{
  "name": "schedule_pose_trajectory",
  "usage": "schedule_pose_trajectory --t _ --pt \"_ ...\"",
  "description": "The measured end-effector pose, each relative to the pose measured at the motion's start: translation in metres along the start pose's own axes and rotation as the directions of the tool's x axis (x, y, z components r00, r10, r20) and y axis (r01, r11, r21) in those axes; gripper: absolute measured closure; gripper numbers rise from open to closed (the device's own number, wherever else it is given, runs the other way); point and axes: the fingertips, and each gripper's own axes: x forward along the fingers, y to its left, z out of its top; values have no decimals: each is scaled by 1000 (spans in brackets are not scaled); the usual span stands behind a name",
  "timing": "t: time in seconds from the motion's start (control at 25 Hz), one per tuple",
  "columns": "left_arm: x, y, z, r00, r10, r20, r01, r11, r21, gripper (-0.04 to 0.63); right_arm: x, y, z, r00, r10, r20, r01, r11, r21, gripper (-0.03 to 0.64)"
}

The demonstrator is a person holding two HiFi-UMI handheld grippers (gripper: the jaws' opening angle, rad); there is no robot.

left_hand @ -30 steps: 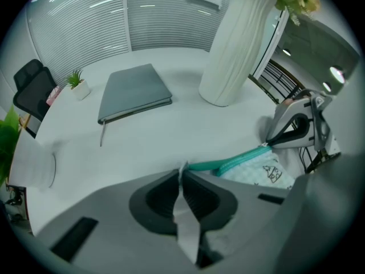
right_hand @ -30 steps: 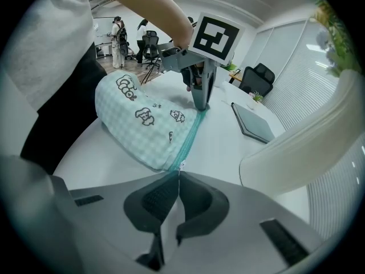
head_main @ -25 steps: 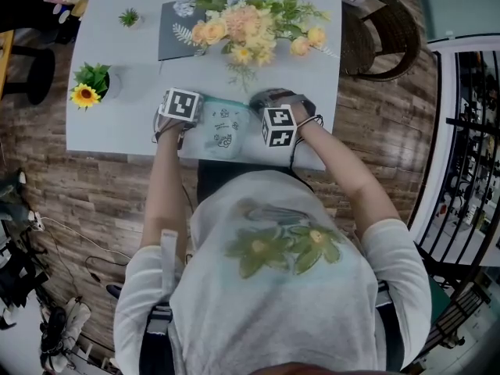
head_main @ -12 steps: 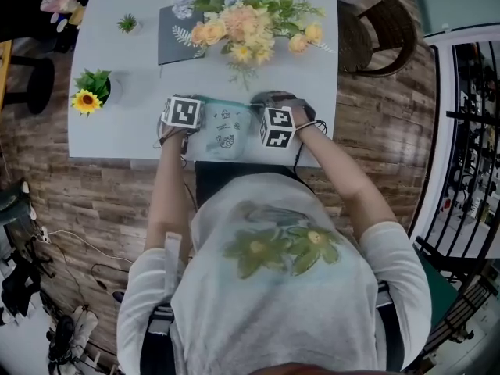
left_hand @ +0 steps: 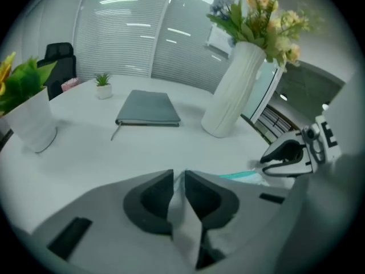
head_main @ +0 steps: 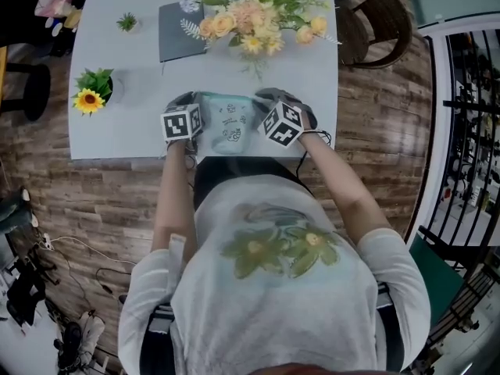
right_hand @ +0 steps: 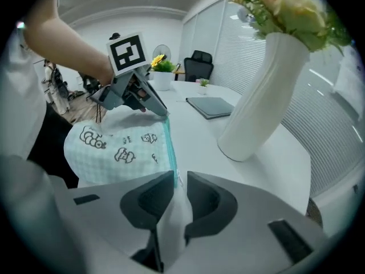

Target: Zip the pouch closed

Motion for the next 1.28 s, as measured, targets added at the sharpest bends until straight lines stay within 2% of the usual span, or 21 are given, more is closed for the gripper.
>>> schedule_pose_trajectory --t 0.12,0.2,0.4,0.56,0.72,1.0,1.12,1.28 --pt "-15 2 14 996 -31 88 36 998 -53 538 -8 -3 6 998 -53 34 50 994 94 546" --pt "-27 2 21 992 -43 115 49 998 -49 532 -16 -5 12 994 -93 62 81 983 165 546" --pt "-61 -11 36 982 -61 181 56 998 32 531 -42 -9 34 971 -200 131 140 919 368 546" --pt "-84 -34 45 973 -98 211 77 992 104 531 -64 -7 49 947 -273 170 162 861 481 546" --pt "-106 -58 51 963 -120 241 79 981 176 532 -84 0 61 922 -338 188 196 827 527 549" --pt "-135 -100 68 933 -229 276 171 961 218 552 -122 3 80 871 -440 219 226 754 616 598" --pt "-146 -113 74 923 -243 297 171 954 246 585 -136 7 91 858 -452 245 215 747 629 600" --pt "-159 -126 79 906 -276 319 196 945 262 591 -148 12 104 839 -473 269 224 751 622 600"
